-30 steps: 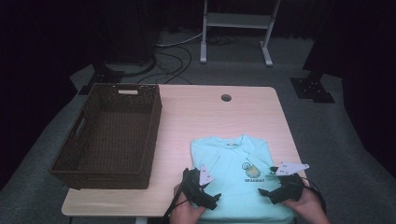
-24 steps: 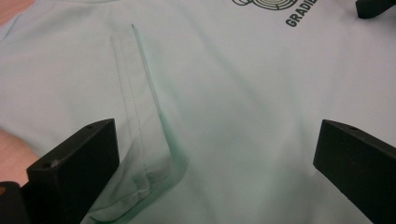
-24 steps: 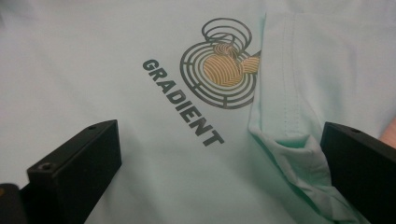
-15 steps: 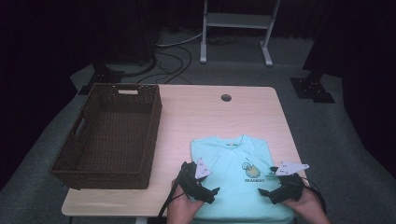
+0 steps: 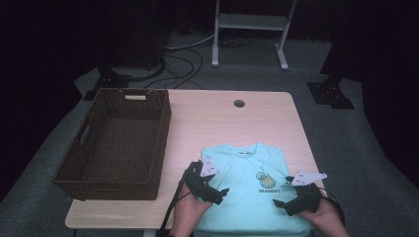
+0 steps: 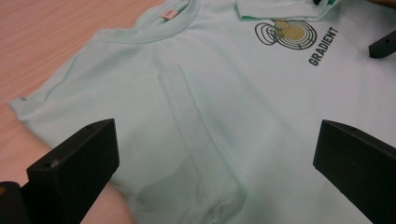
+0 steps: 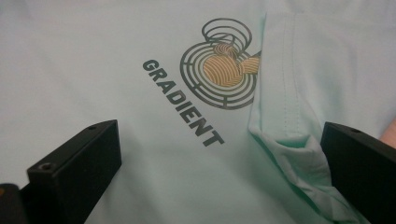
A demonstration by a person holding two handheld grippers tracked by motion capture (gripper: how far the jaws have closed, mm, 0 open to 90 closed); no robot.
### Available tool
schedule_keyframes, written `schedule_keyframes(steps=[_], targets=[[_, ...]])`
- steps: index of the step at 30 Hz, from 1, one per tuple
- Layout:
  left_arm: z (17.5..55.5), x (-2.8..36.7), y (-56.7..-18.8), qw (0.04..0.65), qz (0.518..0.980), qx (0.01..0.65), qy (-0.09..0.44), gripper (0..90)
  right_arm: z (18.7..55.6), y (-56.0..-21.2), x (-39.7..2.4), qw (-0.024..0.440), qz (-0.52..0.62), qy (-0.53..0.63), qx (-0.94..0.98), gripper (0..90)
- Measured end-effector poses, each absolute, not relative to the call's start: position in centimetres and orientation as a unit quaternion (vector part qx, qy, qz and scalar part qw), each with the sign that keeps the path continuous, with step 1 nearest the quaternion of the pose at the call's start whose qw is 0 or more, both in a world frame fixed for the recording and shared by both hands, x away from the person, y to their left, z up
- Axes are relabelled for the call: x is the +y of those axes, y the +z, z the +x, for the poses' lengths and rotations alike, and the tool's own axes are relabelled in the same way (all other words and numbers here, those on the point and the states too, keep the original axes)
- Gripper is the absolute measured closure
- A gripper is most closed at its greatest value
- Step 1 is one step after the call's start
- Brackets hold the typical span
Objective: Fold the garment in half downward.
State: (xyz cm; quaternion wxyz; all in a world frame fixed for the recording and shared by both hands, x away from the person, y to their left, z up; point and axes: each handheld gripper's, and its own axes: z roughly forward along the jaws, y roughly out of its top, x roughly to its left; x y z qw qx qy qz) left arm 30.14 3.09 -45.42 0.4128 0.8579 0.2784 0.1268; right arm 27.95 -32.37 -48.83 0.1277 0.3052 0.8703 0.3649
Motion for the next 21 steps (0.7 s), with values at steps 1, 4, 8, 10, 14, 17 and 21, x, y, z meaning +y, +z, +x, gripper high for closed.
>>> schedule_keyframes(steps=[1,4,8,10,14,17,21], targets=[[30.4,3.2,-45.3,0.413,0.857,0.279,0.128,0.0,27.9,-48.8,-32.4,0.128,0.305,0.365,0.87,0.0],[31.0,3.6,-45.0,0.411,0.858,0.278,0.132,0.0,27.9,-48.8,-32.4,0.128,0.305,0.365,0.87,0.0],[31.8,4.2,-44.6,0.413,0.856,0.278,0.14,0.0,28.0,-48.8,-32.4,0.127,0.305,0.365,0.87,0.0],[32.3,4.5,-44.3,0.411,0.857,0.277,0.143,0.0,28.0,-48.8,-32.4,0.127,0.305,0.365,0.87,0.0],[33.3,4.8,-44.0,0.405,0.858,0.277,0.151,0.0,28.0,-48.8,-32.4,0.128,0.305,0.365,0.87,0.0],[34.1,5.2,-43.8,0.407,0.856,0.276,0.157,0.0,28.0,-48.8,-32.4,0.128,0.305,0.365,0.87,0.0],[35.5,5.8,-43.9,0.398,0.859,0.279,0.161,0.0,27.9,-48.8,-32.4,0.127,0.306,0.365,0.87,0.0]])
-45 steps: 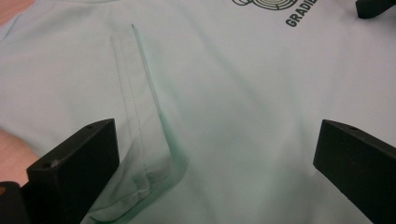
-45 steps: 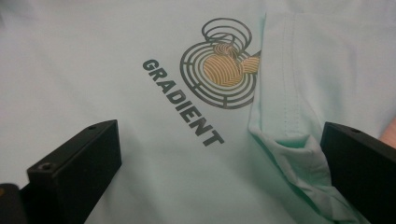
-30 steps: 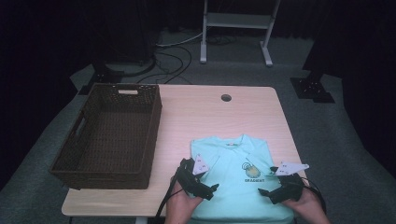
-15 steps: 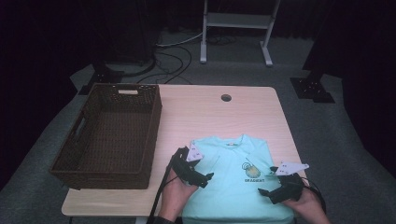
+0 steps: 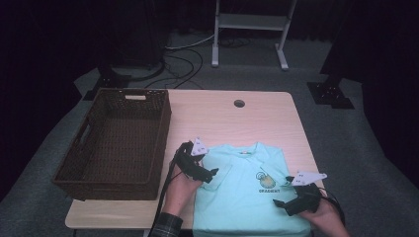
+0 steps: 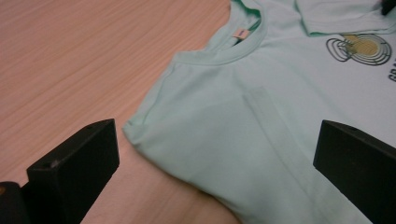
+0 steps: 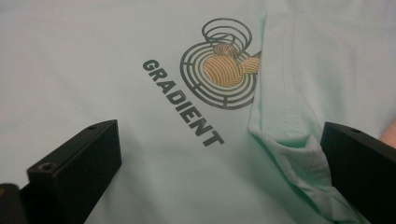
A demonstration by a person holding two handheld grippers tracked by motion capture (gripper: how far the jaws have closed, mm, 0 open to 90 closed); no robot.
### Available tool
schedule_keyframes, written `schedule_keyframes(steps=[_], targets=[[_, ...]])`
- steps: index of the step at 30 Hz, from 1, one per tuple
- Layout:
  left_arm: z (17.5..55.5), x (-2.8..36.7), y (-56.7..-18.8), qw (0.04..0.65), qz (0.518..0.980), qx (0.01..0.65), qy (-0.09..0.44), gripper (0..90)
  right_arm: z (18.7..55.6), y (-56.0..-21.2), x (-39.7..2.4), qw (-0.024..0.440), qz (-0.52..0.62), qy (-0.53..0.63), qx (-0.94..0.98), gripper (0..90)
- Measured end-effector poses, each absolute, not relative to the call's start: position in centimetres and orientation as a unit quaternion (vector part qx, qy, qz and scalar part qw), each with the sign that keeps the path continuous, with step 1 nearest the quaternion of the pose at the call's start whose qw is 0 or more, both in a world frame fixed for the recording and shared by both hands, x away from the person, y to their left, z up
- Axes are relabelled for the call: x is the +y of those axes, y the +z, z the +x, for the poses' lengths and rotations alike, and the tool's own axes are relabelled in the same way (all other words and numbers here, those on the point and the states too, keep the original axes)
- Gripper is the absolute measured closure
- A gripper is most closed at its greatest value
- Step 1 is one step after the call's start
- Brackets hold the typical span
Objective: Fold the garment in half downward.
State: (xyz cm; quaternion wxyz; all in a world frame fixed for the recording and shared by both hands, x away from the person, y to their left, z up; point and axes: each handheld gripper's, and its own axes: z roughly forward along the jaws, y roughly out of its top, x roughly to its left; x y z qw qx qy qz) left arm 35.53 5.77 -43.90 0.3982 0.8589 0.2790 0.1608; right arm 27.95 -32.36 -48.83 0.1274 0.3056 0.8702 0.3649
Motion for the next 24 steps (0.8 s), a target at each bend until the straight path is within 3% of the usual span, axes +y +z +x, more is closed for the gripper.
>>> schedule_keyframes(steps=[24], targets=[[42.7,7.5,-45.0,0.357,0.868,0.299,0.171,0.0,27.9,-48.8,-32.5,0.128,0.304,0.365,0.871,0.0]])
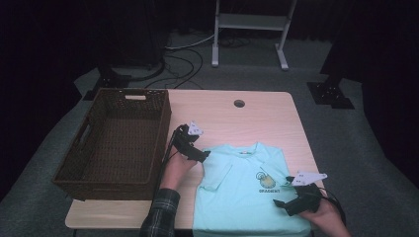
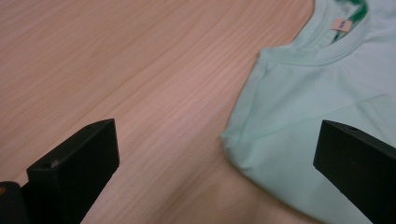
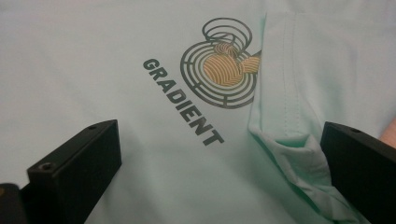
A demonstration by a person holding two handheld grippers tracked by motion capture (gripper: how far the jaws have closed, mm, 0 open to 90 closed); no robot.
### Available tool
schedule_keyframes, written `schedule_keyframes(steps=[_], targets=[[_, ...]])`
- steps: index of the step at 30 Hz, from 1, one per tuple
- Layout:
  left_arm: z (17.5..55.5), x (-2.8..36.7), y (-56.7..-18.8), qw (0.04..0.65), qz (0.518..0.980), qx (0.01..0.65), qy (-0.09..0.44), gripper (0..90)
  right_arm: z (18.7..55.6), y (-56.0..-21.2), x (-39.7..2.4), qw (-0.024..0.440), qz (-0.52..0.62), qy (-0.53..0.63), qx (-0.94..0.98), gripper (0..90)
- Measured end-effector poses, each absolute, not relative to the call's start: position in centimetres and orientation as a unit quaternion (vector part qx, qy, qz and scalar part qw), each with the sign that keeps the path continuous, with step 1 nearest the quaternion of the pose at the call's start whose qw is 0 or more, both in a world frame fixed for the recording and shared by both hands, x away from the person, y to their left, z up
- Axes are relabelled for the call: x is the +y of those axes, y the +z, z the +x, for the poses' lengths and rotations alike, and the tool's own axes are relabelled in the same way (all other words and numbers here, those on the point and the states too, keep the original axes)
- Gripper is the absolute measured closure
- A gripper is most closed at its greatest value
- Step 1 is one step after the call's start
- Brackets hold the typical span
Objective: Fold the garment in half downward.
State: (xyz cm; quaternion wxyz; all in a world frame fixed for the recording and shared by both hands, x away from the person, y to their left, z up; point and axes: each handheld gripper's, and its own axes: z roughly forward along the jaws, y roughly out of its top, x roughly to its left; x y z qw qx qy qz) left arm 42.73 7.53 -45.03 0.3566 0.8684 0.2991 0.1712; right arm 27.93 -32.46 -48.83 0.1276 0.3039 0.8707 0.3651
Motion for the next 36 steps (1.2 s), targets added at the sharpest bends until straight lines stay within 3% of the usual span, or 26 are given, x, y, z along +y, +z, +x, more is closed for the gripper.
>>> schedule_keyframes(steps=[21,36], targets=[[45.5,8.5,-48.1,0.358,0.862,0.334,0.133,0.0,27.9,-48.8,-32.5,0.128,0.303,0.365,0.871,0.0],[45.5,8.5,-48.3,0.365,0.859,0.33,0.139,0.0,28.5,-48.0,-33.0,0.132,0.299,0.374,0.868,0.0]])
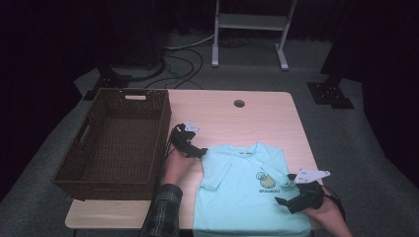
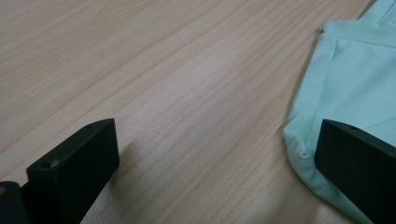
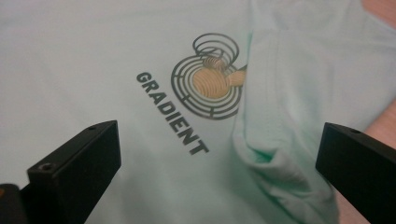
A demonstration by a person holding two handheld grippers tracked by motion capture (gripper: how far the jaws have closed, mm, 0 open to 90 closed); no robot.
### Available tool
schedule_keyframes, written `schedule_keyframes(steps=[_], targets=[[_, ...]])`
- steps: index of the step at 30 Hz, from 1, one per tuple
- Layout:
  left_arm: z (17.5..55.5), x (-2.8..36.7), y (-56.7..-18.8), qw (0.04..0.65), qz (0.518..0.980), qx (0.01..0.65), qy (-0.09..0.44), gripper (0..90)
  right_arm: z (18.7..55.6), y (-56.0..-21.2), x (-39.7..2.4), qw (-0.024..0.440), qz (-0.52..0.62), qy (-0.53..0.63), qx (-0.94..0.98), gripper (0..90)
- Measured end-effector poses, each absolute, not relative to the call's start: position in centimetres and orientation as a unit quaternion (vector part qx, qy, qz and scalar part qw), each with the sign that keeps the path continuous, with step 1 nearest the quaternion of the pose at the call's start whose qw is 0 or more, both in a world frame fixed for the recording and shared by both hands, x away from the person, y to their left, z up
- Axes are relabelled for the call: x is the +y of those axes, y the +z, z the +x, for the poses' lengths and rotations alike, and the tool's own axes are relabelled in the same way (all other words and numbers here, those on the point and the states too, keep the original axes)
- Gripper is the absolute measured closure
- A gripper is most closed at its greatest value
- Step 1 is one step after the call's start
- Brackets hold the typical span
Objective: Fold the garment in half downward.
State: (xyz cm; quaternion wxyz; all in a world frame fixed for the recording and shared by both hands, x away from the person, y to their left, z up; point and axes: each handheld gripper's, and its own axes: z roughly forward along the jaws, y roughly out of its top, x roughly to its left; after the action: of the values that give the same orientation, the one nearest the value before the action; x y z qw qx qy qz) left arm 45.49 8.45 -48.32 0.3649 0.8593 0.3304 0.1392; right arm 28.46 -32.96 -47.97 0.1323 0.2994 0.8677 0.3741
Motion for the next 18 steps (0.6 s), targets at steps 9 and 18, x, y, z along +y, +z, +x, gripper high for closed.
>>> schedule_keyframes(steps=[9,18], targets=[[45.5,8.4,-48.3,0.365,0.859,0.33,0.14,0.0,30.4,-47.2,-33.3,0.146,0.299,0.382,0.862,0.0],[45.5,8.4,-48.3,0.365,0.859,0.33,0.14,0.0,33.0,-47.1,-34.4,0.149,0.313,0.38,0.858,0.0]])
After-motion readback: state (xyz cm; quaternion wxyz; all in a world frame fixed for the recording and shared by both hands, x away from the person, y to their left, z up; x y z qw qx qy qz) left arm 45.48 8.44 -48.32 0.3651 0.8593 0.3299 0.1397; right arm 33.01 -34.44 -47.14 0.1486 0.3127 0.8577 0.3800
